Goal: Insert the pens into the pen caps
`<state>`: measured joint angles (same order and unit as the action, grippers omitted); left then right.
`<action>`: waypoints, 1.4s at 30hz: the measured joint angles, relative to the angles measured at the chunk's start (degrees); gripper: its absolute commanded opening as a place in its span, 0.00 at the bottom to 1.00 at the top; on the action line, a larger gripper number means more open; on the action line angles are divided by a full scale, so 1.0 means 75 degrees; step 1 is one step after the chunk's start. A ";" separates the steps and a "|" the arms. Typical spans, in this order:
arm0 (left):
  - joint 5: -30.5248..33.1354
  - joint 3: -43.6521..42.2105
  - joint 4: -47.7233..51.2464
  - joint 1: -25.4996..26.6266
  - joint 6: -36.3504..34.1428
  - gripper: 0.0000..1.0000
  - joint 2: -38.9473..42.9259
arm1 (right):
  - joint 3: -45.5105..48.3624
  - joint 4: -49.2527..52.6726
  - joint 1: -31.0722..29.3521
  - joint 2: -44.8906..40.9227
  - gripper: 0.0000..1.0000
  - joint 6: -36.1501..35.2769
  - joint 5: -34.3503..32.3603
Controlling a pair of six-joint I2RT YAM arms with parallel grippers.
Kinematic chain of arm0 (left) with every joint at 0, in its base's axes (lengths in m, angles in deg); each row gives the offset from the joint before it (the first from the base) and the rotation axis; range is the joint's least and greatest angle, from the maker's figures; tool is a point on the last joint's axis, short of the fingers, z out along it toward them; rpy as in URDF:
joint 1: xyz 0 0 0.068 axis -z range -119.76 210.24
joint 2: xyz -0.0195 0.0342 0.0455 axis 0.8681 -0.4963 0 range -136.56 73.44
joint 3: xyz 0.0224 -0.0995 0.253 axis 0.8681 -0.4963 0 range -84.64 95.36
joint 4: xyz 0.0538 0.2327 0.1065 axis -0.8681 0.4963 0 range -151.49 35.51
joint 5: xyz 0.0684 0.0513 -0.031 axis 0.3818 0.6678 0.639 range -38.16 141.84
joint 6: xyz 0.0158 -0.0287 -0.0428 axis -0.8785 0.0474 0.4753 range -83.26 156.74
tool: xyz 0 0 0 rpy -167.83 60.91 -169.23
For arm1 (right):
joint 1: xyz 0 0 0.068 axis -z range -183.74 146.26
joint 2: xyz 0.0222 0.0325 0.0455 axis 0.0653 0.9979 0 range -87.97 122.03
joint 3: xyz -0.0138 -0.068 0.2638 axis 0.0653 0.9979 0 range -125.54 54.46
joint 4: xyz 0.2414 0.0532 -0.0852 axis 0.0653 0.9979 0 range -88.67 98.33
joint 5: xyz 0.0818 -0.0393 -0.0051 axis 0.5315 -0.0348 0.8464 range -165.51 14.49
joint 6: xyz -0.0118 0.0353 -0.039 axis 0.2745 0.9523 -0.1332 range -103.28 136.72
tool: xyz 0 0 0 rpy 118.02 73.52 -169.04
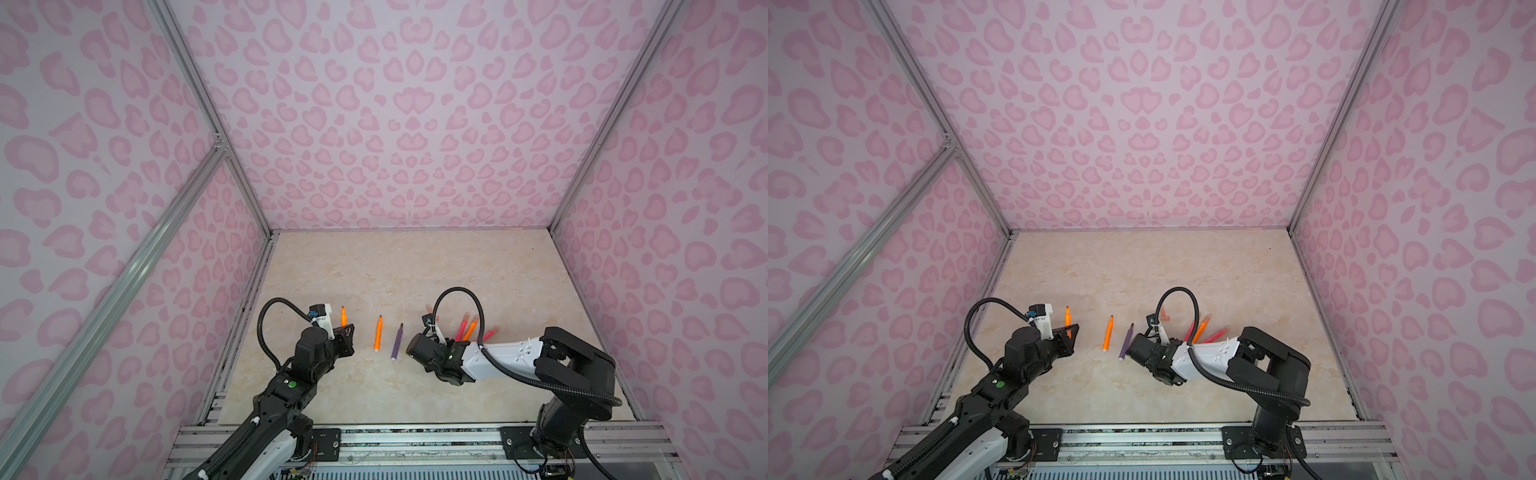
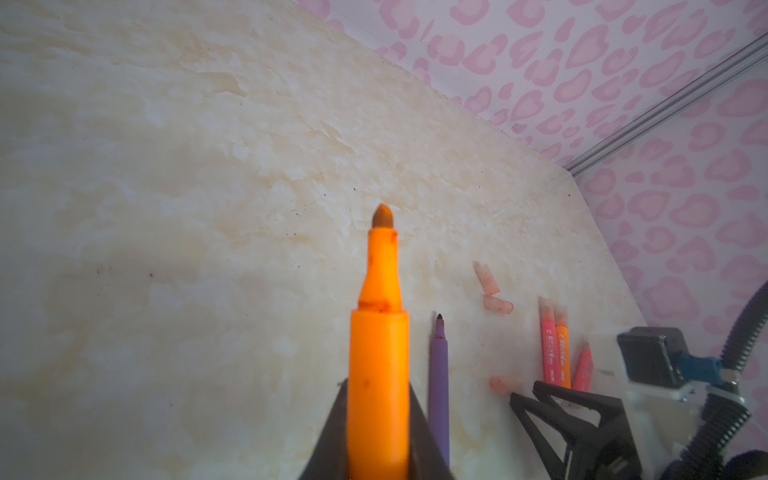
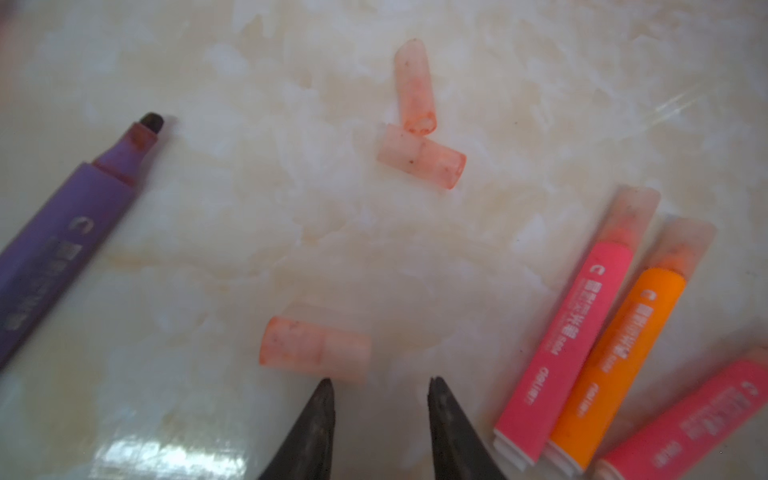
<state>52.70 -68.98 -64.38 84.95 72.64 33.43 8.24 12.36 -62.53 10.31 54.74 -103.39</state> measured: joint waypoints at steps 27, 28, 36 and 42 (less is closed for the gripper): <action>-0.0484 0.0058 -0.0137 0.0664 -0.0294 0.03 -0.0093 | 0.0102 0.0111 0.0283 -0.1565 0.36 0.0991 0.0038; -0.0475 0.0117 -0.0149 0.0822 -0.0373 0.03 -0.0160 | -0.0006 0.0096 0.0291 -0.1416 0.34 0.1072 0.0041; -0.0137 0.0562 -0.0201 0.1999 -0.0778 0.03 -0.0644 | -0.0941 -0.0082 0.0341 -0.0122 0.28 0.1326 0.0303; -0.0052 0.0711 -0.0207 0.2358 -0.1005 0.03 -0.0901 | -0.1005 -0.0108 0.0440 0.0271 0.28 0.1466 0.0358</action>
<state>52.31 -63.65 -65.94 102.64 65.10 26.67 0.70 11.55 -59.23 12.34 65.74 -100.70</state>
